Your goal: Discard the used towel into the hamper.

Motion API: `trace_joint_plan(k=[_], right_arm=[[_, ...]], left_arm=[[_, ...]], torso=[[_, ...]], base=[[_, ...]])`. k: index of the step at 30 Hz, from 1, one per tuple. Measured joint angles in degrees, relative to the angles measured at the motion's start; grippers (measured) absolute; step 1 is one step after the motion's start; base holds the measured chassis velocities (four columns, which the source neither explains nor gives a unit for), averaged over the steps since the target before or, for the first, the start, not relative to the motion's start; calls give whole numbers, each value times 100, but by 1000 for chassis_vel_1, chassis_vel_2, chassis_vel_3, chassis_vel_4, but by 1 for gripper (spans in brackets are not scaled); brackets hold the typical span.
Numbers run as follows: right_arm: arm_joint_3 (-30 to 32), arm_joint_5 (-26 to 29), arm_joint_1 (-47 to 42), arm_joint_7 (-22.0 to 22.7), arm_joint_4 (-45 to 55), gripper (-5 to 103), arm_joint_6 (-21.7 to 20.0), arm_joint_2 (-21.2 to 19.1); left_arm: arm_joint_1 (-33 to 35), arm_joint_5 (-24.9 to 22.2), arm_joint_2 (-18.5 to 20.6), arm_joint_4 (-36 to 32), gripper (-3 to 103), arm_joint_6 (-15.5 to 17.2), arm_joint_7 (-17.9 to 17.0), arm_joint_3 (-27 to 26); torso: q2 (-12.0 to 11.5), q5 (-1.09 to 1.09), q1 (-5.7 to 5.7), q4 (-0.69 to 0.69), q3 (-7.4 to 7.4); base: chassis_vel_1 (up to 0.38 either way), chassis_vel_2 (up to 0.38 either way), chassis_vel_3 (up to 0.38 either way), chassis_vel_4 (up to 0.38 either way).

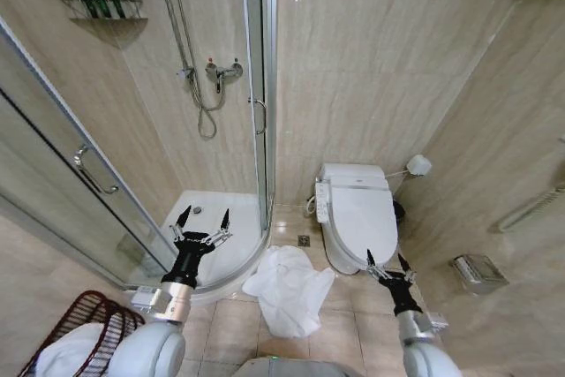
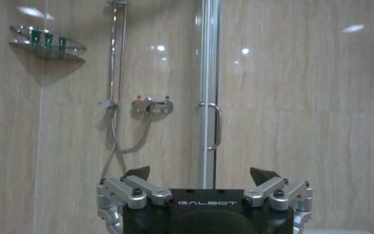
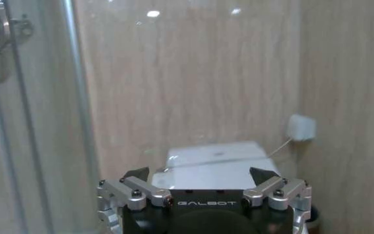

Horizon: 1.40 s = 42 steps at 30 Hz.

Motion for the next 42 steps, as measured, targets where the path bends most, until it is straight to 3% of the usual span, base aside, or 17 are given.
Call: trace_joint_plan(k=[4,10,17,23,27,34,42], right_arm=[[-168,-112,231,341,-188,100,478,15],[-96,-73,433,-89,-230,100,708,150],[-167,-447,610,-89,-845,100,1201,222],[-128,-337,302,-663,-1031,100,1030,214],[-82,-328,308,-727,-1184,100,1066,190],[-148,-227,304,-671,-1369,100,954,202],[-369,85,420,-281,-1571,100,396,161]], left_arm=[[0,0,0,0,100,0,0,0],[0,0,0,0,100,0,0,0],[0,0,0,0,100,0,0,0],[0,0,0,0,100,0,0,0],[0,0,0,0,100,0,0,0],[0,0,0,0,100,0,0,0],[0,0,0,0,100,0,0,0]], torso=[[-160,2,-73,1,-84],[-308,1,-148,2,-160],[-493,3,-230,3,-257],[-710,1,-334,1,-376],[-837,2,-390,2,-444],[-1045,2,-481,1,-560],[-1292,2,-592,2,-696]], base=[[0,0,0,0],[0,0,0,0],[0,0,0,0],[0,0,0,0],[0,0,0,0],[0,0,0,0],[0,0,0,0]])
